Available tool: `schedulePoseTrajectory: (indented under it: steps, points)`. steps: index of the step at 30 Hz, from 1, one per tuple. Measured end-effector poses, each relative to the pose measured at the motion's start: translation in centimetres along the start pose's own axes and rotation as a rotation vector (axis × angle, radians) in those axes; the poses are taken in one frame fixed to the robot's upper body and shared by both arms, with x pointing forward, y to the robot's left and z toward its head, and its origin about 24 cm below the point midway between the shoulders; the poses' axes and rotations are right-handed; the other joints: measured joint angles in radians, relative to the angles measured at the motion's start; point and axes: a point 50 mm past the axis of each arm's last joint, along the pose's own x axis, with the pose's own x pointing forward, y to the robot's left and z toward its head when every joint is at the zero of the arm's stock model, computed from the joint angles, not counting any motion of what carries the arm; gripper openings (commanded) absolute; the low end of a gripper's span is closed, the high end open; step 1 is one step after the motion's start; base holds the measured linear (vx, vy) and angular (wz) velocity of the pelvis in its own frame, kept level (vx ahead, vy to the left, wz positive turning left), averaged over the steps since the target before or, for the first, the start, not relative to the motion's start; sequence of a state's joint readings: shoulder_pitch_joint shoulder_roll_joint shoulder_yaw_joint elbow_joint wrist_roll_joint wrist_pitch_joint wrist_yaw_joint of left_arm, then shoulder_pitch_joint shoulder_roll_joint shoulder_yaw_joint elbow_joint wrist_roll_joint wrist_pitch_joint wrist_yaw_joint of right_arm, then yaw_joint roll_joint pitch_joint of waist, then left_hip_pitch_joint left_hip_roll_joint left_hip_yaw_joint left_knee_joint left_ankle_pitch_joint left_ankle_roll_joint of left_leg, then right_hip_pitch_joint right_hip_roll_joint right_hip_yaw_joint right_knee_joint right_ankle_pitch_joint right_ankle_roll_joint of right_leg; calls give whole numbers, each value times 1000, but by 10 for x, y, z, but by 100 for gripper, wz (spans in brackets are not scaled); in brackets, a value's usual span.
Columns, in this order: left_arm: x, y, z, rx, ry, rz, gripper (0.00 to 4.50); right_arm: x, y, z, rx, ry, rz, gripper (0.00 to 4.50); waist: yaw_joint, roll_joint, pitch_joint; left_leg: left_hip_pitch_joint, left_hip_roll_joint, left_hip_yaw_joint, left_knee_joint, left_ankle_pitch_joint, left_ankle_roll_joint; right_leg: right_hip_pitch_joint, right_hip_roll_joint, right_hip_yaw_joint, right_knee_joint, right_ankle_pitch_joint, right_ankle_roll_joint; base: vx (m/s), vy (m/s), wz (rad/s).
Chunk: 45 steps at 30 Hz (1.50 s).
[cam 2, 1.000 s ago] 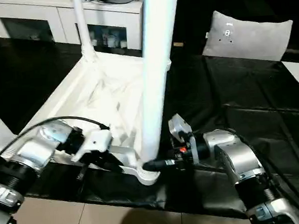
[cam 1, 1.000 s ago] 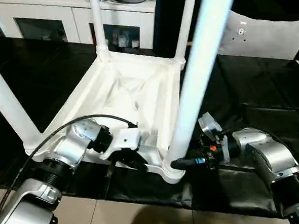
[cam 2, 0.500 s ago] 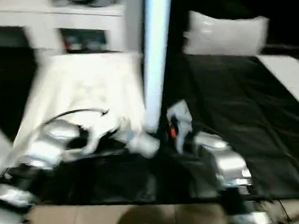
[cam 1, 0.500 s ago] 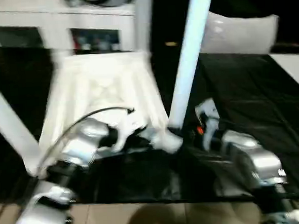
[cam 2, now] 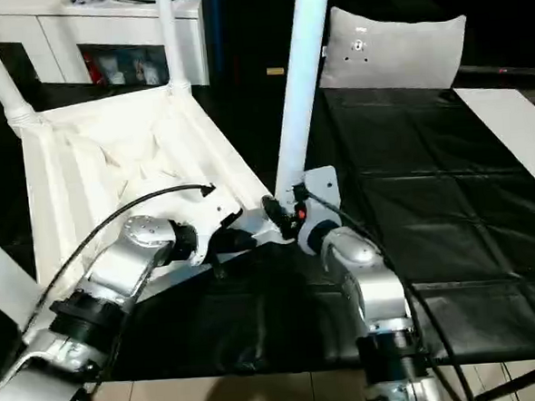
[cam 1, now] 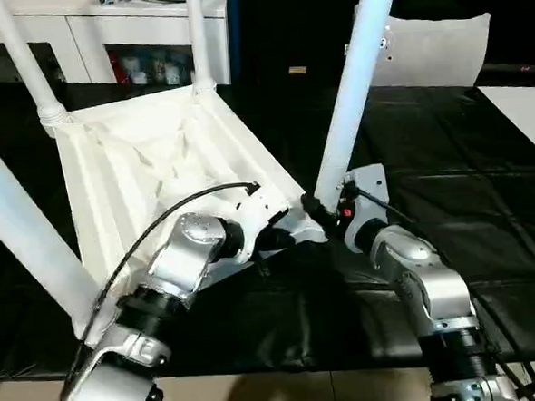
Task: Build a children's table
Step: Rotate leg to tighten
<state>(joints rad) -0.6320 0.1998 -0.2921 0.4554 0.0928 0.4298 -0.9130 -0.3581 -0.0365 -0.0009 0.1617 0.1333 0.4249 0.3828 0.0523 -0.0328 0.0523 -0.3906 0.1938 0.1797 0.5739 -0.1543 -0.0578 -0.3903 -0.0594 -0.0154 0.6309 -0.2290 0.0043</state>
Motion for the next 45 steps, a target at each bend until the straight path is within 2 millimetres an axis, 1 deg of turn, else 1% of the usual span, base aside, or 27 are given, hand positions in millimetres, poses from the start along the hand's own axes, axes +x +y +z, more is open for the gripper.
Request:
schedulePoseTrajectory:
  steps: [4,6,7,8,11,13,15,17,21,23,24,25,27,29,32,35,38,39,40,45]
  points:
    - [0,0,0,0,1,0,0,0,0,0,2,0,1,318,2,0,0,0,0,0,1,0,0,0,0,1,0,2,0,0,0,0]
    - [-1,0,-1,3,2,-2,0,-1,0,0,0,1,9,341,2,0,0,0,0,0,1,0,0,0,0,1,0,2,0,0,0,0]
    - [-6,3,-3,21,9,-13,0,-4,-4,0,-26,6,37,341,2,0,0,0,0,0,0,0,0,0,0,0,0,2,0,0,0,0]
    - [-14,5,-8,59,15,-68,0,-12,-10,-2,-95,25,141,341,2,0,0,0,0,0,0,0,0,0,0,1,-1,2,0,0,0,0]
    - [-39,8,-22,149,36,-216,0,-33,-23,-5,-224,84,381,341,18,0,1,0,1,0,0,0,0,1,0,-1,-2,2,0,0,0,0]
    - [-49,10,-26,192,60,-258,0,-36,-20,-3,-258,78,486,341,35,0,1,0,2,0,1,0,0,1,0,-2,-2,2,0,0,0,0]
    - [-52,8,-27,237,75,-320,0,-41,-19,-3,-279,93,582,341,53,0,1,0,1,0,3,0,1,5,-2,-2,-3,2,0,0,0,0]
    - [-50,5,-27,262,75,-357,0,-44,-20,-3,-288,109,631,341,63,-1,1,1,-1,1,8,-3,5,8,-3,-1,-3,2,0,0,0,0]
    - [-52,6,-28,305,89,-416,0,-50,-28,0,-327,143,725,341,62,-2,1,1,-3,3,13,-4,7,9,-7,-1,-3,5,-2,0,0,0]
    - [-54,6,-29,314,92,-435,0,-50,-28,0,-339,155,758,341,62,-3,1,1,-2,3,13,-4,7,9,-7,-1,-3,6,-2,0,0,0]
    - [-55,5,-30,318,94,-451,0,-50,-28,-2,-332,164,779,341,64,-3,1,1,-2,3,13,-4,6,9,-7,-1,-2,6,-2,0,0,0]
    - [-55,5,-30,324,93,-461,0,-50,-28,-4,-326,171,794,327,65,-3,1,1,-2,3,12,-4,6,9,-7,-1,-2,6,-2,0,0,0]
    - [-56,4,-30,335,92,-477,0,-51,-28,-6,-302,182,826,327,66,-3,1,1,-2,3,13,-4,6,9,-7,-1,-2,6,-2,0,0,0]
    - [-55,4,-30,342,94,-489,0,-50,-28,-6,-280,190,848,294,66,-3,1,1,-2,3,13,-4,7,9,-7,-1,-2,6,-2,0,0,0]
    - [-55,4,-30,352,92,-495,0,-46,-24,-4,-262,186,889,287,67,-4,1,1,-2,3,13,-4,7,8,-7,-1,-1,6,-2,0,0,0]
    - [-54,3,-29,354,88,-499,0,-43,-21,-4,-230,177,911,252,69,-4,1,1,-2,3,13,-4,7,8,-7,-1,-1,6,-2,0,0,0]
    - [-54,3,-29,354,87,-503,0,-43,-19,-6,-190,183,930,242,71,-4,1,1,-2,4,13,-4,7,8,-7,-1,-1,6,-2,0,0,0]
    - [-54,3,-29,353,87,-505,0,-43,-19,-6,-181,187,935,233,71,-4,1,1,-2,4,12,-4,7,8,-7,-1,-1,5,-2,0,0,0]
    - [-54,3,-29,353,87,-507,0,-43,-19,-7,-173,190,937,210,73,-4,1,1,-2,4,12,-4,7,8,-7,-1,-1,5,-2,0,0,0]
    - [-53,3,-29,352,87,-513,0,-44,-19,-7,-152,200,939,194,76,-4,1,1,-1,4,13,-4,7,8,-7,-1,-1,5,-2,0,0,0]
